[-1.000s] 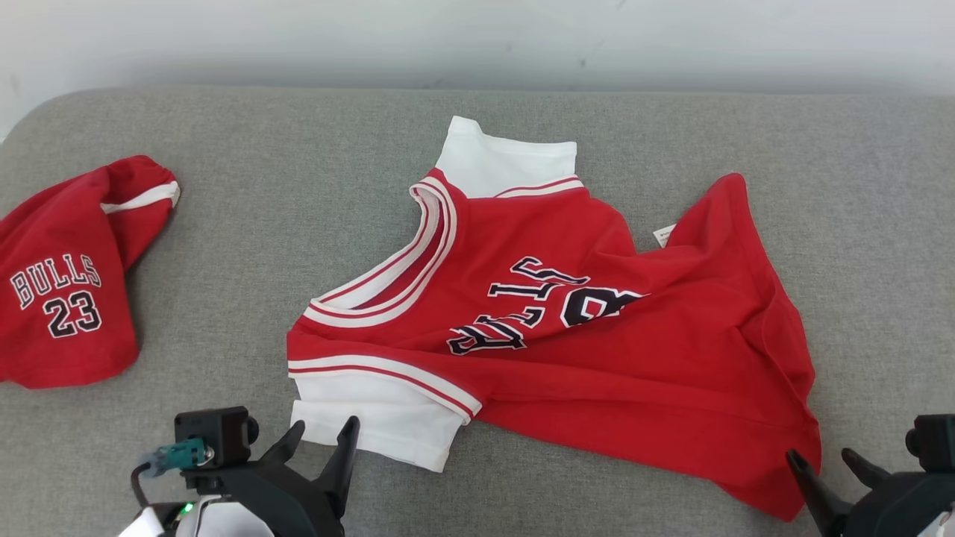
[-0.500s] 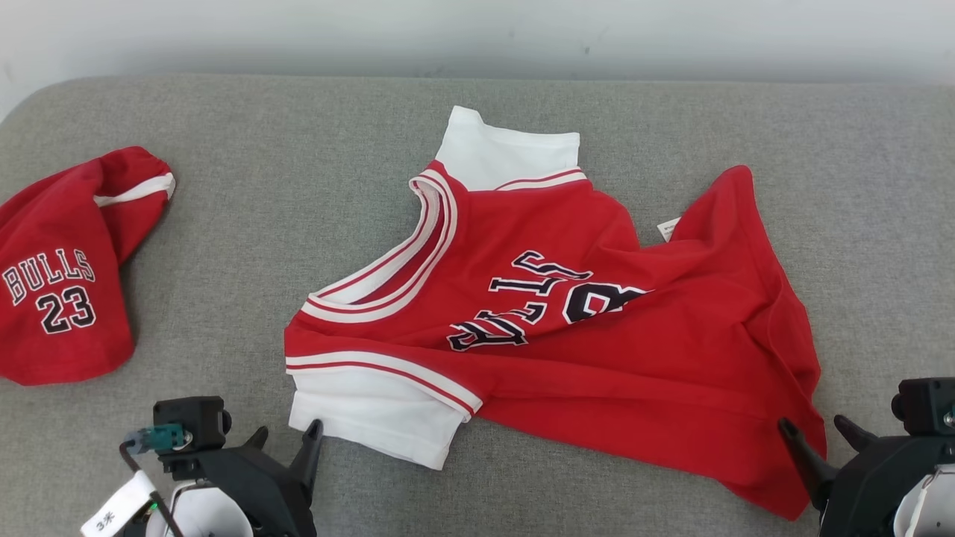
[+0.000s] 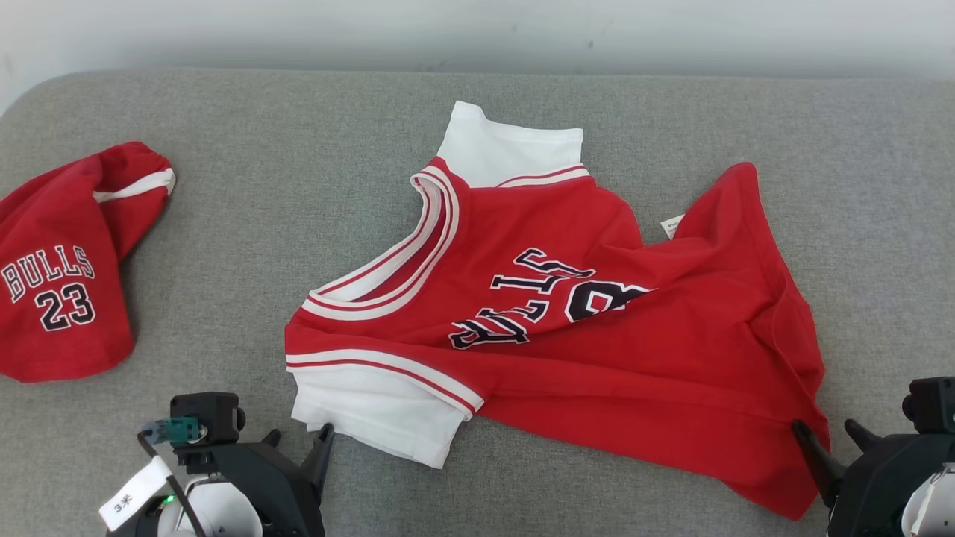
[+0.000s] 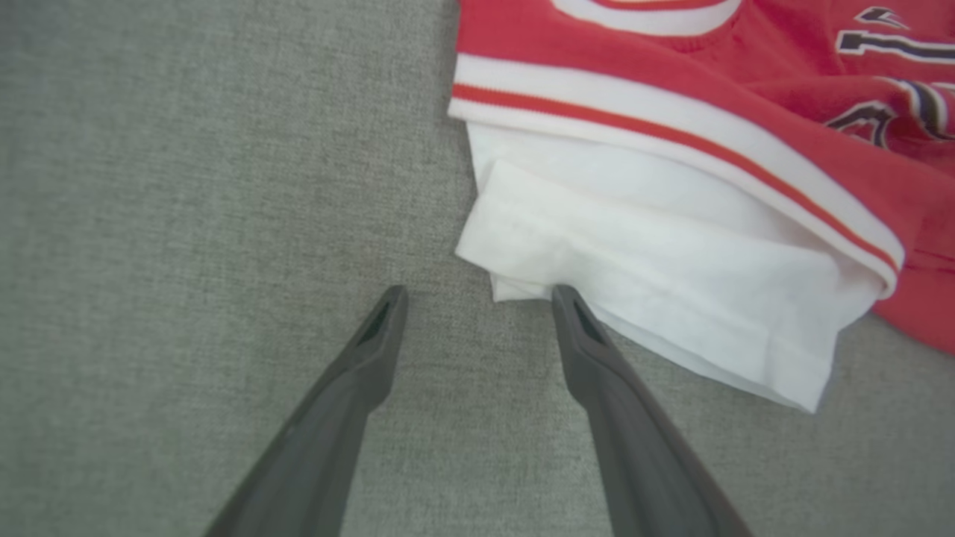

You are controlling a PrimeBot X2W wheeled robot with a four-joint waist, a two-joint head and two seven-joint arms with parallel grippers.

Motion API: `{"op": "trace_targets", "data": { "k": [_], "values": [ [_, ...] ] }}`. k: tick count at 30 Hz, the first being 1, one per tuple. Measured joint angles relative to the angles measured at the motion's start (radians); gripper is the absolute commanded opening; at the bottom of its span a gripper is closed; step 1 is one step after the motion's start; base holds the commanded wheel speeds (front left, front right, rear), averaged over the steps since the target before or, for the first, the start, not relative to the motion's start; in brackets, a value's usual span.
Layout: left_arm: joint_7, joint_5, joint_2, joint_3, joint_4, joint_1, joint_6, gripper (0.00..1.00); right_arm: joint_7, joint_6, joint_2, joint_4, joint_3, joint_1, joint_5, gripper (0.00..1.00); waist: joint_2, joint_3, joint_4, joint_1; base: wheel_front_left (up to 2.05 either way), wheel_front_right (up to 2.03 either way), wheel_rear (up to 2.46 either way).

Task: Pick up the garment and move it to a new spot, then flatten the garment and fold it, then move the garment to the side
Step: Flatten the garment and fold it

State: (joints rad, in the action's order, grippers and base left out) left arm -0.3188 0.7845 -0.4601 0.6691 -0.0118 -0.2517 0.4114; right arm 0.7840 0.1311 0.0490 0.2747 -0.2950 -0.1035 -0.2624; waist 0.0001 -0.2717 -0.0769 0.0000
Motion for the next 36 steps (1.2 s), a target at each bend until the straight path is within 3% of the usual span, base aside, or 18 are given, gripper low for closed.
{"op": "trace_targets", "data": {
  "k": [2, 3, 4, 6, 8, 17, 25, 28, 29, 31, 32, 33, 34, 35, 36],
  "values": [
    [0.003, 0.002, 0.001, 0.001, -0.005, -0.001, -0.007, 1.0, -0.001, 0.0, 0.0, -0.006, 0.0, 0.0, -0.001, 0.88, 0.0, 0.0, 0.001, 0.0, 0.0, 0.0, 0.0],
    [0.003, 0.003, 0.002, 0.001, -0.008, -0.002, -0.008, 1.0, -0.001, 0.0, 0.0, -0.01, 0.0, 0.002, -0.004, 0.67, 0.0, 0.0, 0.002, 0.0, 0.0, 0.0, 0.0],
    [0.002, 0.004, 0.002, 0.002, -0.011, -0.005, -0.014, 1.0, -0.002, 0.0, 0.0, -0.015, -0.001, 0.003, -0.005, 0.62, 0.0, 0.0, 0.002, 0.0, 0.0, 0.0, 0.0],
    [-0.001, 0.007, 0.003, 0.005, -0.016, -0.01, -0.02, 1.0, -0.004, 0.0, 0.0, -0.024, -0.001, 0.007, -0.006, 0.6, 0.0, 0.0, 0.002, 0.0, 0.0, 0.0, 0.0],
    [-0.003, 0.007, 0.003, 0.007, -0.024, -0.017, -0.026, 1.0, -0.007, 0.0, 0.0, -0.033, 0.001, 0.012, -0.008, 0.47, 0.0, -0.001, 0.002, 0.0, 0.0, 0.0, 0.0],
    [0.008, 0.011, -0.018, -0.011, -0.056, -0.046, -0.042, 1.0, -0.013, 0.0, 0.0, -0.053, 0.015, 0.023, -0.01, 0.48, 0.0, -0.003, 0.0, 0.0, 0.0, 0.0, 0.0],
    [-0.04, 0.043, -0.041, 0.002, -0.039, -0.061, -0.104, 1.0, -0.011, 0.0, 0.0, -0.052, 0.019, 0.023, -0.013, 0.49, 0.0, -0.006, -0.001, 0.0, 0.0, 0.0, 0.0],
    [-0.041, 0.044, -0.032, 0.005, -0.043, -0.074, -0.105, 1.0, -0.011, 0.0, 0.0, -0.053, 0.023, 0.023, -0.013, 0.37, 0.0, -0.009, 0.0, 0.0, 0.0, 0.0, 0.0],
    [-0.041, 0.044, -0.031, 0.007, -0.046, -0.08, -0.111, 0.97, -0.011, 0.0, 0.0, -0.053, 0.026, 0.024, -0.014, 0.32, 0.0, -0.01, 0.001, 0.0, 0.0, 0.0, 0.0],
    [-0.041, 0.045, -0.03, 0.007, -0.053, -0.086, -0.117, 0.75, -0.011, 0.0, 0.0, -0.054, 0.028, 0.027, -0.015, 0.13, 0.0, -0.012, 0.004, 0.0001, 0.0, 0.0, 0.0],
    [-0.04, 0.044, -0.03, 0.007, -0.056, -0.088, -0.121, 0.71, -0.011, 0.0, 0.0, -0.055, 0.028, 0.028, -0.015, 0.13, 0.0, -0.013, 0.005, 0.0, 0.0, 0.0, 0.0],
    [-0.036, 0.044, -0.03, 0.007, -0.059, -0.091, -0.123, 0.6, -0.011, 0.0, 0.0, -0.055, 0.028, 0.028, -0.015, 0.11, 0.0, -0.014, 0.006, 0.0, 0.0, 0.0, 0.0],
    [-0.035, 0.044, -0.029, 0.007, -0.06, -0.096, -0.126, 0.6, -0.011, 0.0, 0.0, -0.055, 0.028, 0.028, -0.015, 0.11, 0.0, -0.015, 0.007, 0.0, 0.0, 0.0, 0.0],
    [-0.036, 0.044, -0.029, 0.01, -0.062, -0.1, -0.13, 0.47, -0.011, 0.0, 0.0, -0.056, 0.028, 0.028, -0.015, 0.01, 0.0, -0.015, 0.007, 0.0, 0.0, 0.0, 0.0],
    [-0.037, 0.044, -0.028, 0.011, -0.062, -0.102, -0.13, 0.4, -0.011, 0.0, 0.0, -0.057, 0.028, 0.028, -0.015, 0.0, 0.0, -0.015, 0.007, 0.0, 0.0, 0.0, 0.0]
  ]
}}
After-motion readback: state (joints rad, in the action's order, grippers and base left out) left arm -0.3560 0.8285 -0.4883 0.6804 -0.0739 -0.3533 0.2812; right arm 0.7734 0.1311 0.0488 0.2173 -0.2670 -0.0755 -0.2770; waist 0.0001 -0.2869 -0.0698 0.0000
